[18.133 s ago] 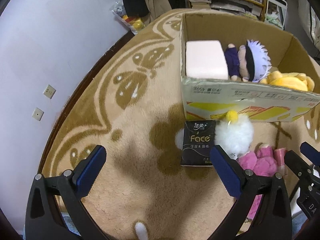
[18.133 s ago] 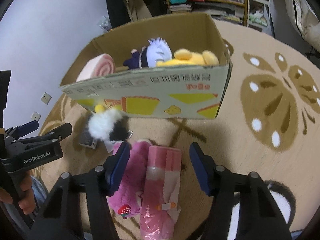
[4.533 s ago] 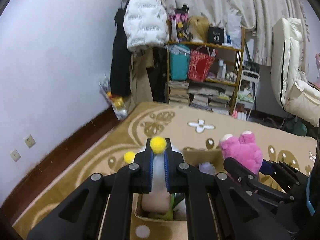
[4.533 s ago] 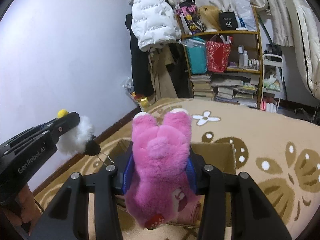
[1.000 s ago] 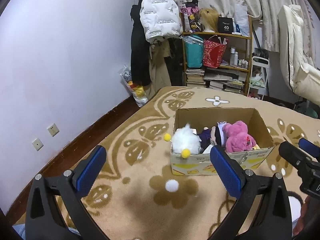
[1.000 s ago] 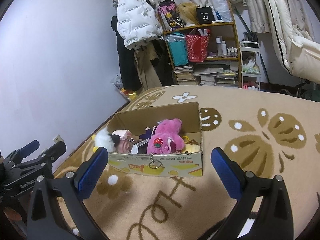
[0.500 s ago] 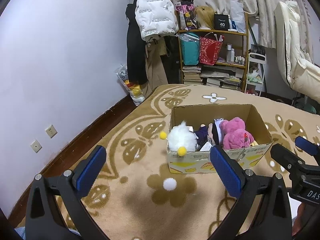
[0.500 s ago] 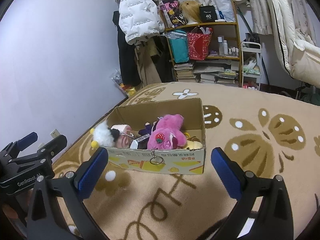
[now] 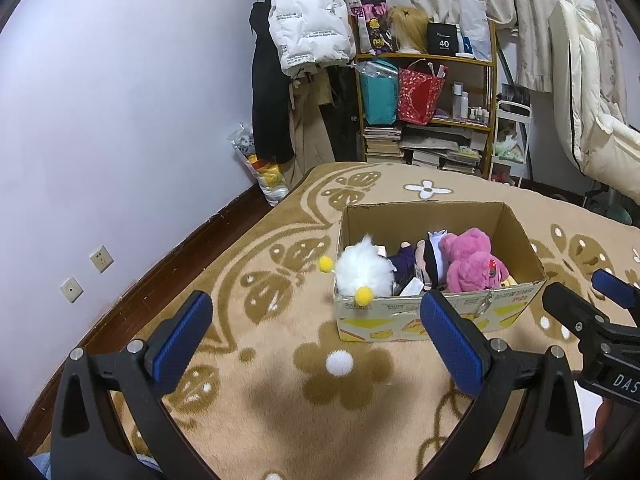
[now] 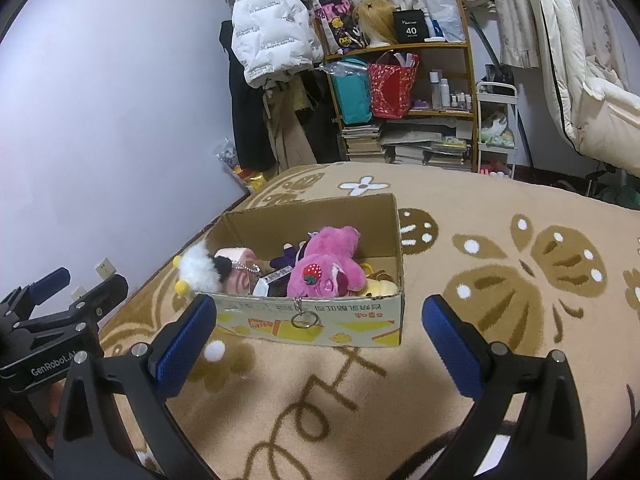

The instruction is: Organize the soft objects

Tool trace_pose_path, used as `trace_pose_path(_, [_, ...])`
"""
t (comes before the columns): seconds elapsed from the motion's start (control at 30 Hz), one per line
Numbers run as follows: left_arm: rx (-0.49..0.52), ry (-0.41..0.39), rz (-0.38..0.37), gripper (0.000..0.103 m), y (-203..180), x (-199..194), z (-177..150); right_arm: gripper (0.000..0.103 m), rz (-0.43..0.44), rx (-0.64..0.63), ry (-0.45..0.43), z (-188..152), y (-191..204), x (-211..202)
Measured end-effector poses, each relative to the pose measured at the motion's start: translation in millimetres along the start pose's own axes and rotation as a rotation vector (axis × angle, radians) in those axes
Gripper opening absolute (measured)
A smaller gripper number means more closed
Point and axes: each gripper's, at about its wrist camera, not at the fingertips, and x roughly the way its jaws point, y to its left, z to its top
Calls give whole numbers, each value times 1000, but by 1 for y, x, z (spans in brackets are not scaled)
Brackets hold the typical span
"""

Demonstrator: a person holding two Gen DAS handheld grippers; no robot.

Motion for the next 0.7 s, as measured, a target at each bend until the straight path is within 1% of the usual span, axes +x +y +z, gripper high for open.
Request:
trace_pose_path(0.63, [-12, 2, -12, 103, -2, -1, -1, 103, -11, -4, 8, -2, 1, 3])
trace_pose_path(0.7, [-11, -3, -4, 103, -2, -2, 0, 103, -11, -6, 9, -1, 1, 3])
